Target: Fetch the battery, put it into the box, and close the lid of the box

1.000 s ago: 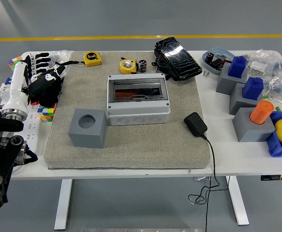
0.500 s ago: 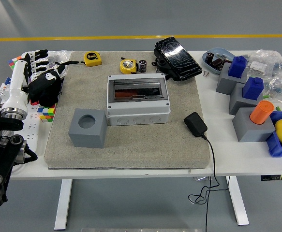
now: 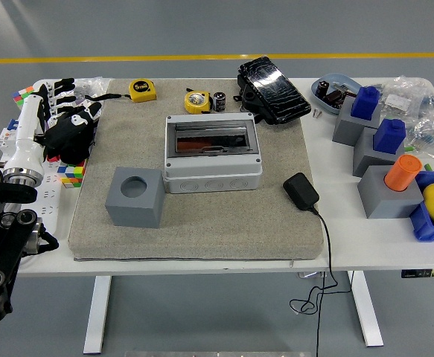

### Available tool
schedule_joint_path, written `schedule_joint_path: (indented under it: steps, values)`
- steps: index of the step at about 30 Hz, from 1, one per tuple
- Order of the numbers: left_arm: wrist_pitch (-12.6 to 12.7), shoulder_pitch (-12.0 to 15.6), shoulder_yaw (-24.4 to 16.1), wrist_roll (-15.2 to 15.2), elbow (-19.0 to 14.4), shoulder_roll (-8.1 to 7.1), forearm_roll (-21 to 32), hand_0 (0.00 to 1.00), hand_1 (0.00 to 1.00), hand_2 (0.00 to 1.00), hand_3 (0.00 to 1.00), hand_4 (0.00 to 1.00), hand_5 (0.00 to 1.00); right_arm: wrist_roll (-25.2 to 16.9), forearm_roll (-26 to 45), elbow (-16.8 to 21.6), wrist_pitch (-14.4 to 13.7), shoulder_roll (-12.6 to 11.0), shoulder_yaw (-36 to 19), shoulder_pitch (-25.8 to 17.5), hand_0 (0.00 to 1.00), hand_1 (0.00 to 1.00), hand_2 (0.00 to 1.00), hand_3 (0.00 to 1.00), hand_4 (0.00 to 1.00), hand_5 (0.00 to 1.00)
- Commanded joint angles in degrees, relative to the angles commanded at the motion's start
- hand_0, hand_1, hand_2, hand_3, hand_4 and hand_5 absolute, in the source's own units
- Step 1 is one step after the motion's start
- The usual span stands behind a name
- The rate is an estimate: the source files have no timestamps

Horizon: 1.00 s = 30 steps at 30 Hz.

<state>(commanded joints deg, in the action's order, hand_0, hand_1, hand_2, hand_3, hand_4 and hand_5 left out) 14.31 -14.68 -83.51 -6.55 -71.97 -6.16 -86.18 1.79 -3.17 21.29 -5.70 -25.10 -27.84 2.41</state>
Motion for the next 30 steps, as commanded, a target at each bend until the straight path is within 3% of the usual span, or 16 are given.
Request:
schedule_joint_path:
  steps: [30]
  values:
    - [0.5, -0.1, -0.3, -0.7, 0.1, 0.21, 0.5, 0.591, 0.682, 0.750, 0.782, 0.968, 0.331, 0.0, -0.2, 0.0, 0.0, 0.2, -1.0, 0.1, 0.546, 0.601, 0.592, 0.546, 0.924, 0.482]
